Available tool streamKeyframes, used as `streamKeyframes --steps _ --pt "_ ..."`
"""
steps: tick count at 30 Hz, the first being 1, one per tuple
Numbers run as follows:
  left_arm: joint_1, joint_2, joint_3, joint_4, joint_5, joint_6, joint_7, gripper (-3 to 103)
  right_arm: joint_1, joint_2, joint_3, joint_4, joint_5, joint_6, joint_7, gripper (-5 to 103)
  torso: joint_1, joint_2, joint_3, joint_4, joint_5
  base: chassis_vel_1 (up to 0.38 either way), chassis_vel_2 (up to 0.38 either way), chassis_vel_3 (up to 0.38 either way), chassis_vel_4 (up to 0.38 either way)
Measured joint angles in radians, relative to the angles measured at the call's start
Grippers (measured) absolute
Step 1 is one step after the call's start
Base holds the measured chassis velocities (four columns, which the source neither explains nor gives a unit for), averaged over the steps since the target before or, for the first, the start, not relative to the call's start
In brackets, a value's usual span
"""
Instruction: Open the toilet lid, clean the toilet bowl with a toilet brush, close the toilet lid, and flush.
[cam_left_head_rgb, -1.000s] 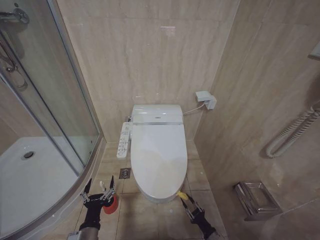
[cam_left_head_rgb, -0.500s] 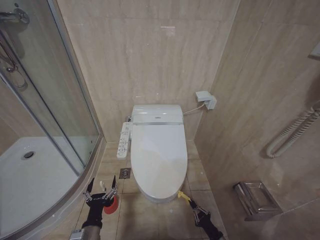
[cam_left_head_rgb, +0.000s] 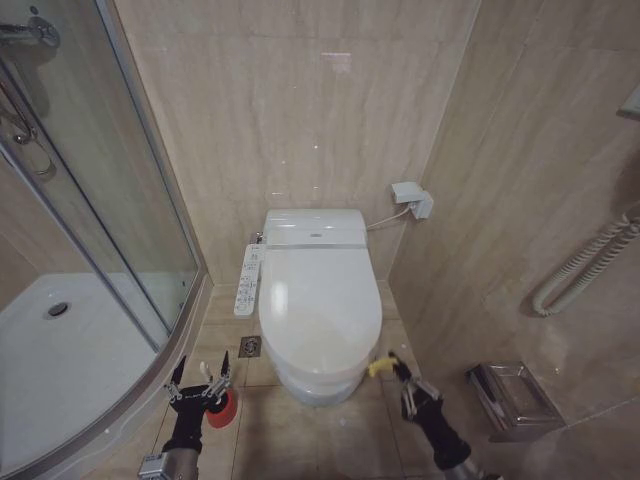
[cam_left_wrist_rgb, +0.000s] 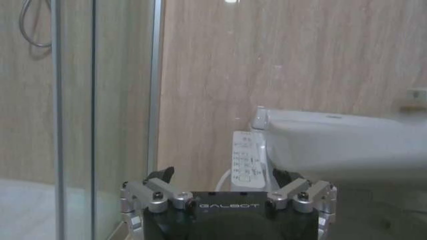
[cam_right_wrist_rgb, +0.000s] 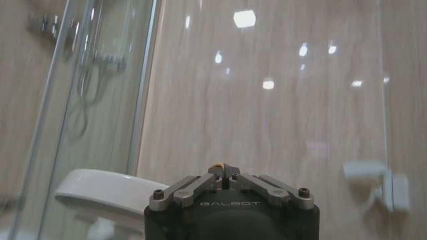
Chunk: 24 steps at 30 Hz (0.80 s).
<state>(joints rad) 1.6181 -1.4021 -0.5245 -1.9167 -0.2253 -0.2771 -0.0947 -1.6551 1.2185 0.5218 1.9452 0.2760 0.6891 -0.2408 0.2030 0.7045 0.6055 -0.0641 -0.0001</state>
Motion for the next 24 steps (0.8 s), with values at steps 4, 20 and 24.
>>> streamKeyframes --steps 4,20,24 --pt "-0.002 0.003 -0.01 0.014 0.001 0.0 0.0 100 0.038 -0.03 0.025 0.11 0.058 -0.062 0.02 1 0.0 0.0 0.0 0.0002 -0.0001 0.0 0.0 0.0 0.0" --pt "0.018 -0.026 -0.047 0.073 0.046 -0.005 -0.002 100 0.461 -0.246 0.013 0.061 0.365 -0.287 0.083 1 0.0 0.0 0.0 0.0003 0.0 0.0 0.0 0.0 0.0" --pt "0.032 -0.033 -0.065 0.074 0.053 -0.01 -0.003 100 0.616 -0.273 -0.05 -0.069 0.4 -0.294 0.081 1 0.0 0.0 0.0 0.0004 0.0 0.0 0.0 0.0 0.0"
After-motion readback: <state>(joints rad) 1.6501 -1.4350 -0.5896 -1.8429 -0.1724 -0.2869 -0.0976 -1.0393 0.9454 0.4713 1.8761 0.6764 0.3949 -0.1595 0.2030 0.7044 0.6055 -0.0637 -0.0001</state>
